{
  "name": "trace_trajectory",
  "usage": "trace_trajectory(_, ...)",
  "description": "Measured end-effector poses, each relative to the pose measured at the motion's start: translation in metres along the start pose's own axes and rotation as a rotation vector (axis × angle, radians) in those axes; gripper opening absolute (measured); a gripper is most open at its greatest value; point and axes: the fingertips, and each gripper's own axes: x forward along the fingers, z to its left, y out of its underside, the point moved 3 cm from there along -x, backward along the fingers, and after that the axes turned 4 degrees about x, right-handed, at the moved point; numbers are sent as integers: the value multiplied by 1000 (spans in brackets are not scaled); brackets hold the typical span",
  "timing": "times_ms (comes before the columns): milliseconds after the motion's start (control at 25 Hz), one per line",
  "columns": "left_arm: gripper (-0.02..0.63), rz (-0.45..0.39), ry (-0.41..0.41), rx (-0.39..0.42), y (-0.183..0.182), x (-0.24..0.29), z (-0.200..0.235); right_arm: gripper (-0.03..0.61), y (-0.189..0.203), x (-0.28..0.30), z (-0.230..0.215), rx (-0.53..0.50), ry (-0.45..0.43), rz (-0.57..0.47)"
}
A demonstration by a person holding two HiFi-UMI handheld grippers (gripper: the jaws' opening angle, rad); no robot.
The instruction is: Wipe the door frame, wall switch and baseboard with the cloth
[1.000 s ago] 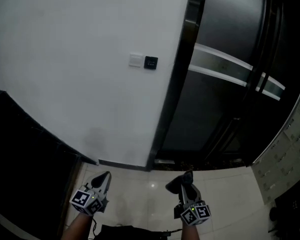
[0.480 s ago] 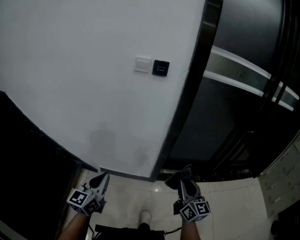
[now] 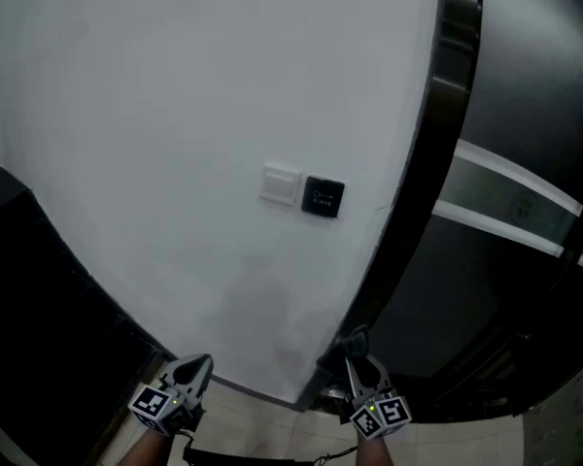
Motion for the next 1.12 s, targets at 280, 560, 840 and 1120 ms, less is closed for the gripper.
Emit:
trace_trajectory(280,2,9,7,62,-4,47,20,83,-83,132,0,-392,-183,71)
trace_trajectory(560,2,6,132,76,-15,84,45,84,-139,223,26,-908,-29,153)
trace_trajectory(840,2,-9,251,66,-19,96,60,84,-159,275,40,-1459,145,300)
trace_trajectory(1120,2,9,276,18,-13,91,77,84,-165,304,23,-1526,270,453)
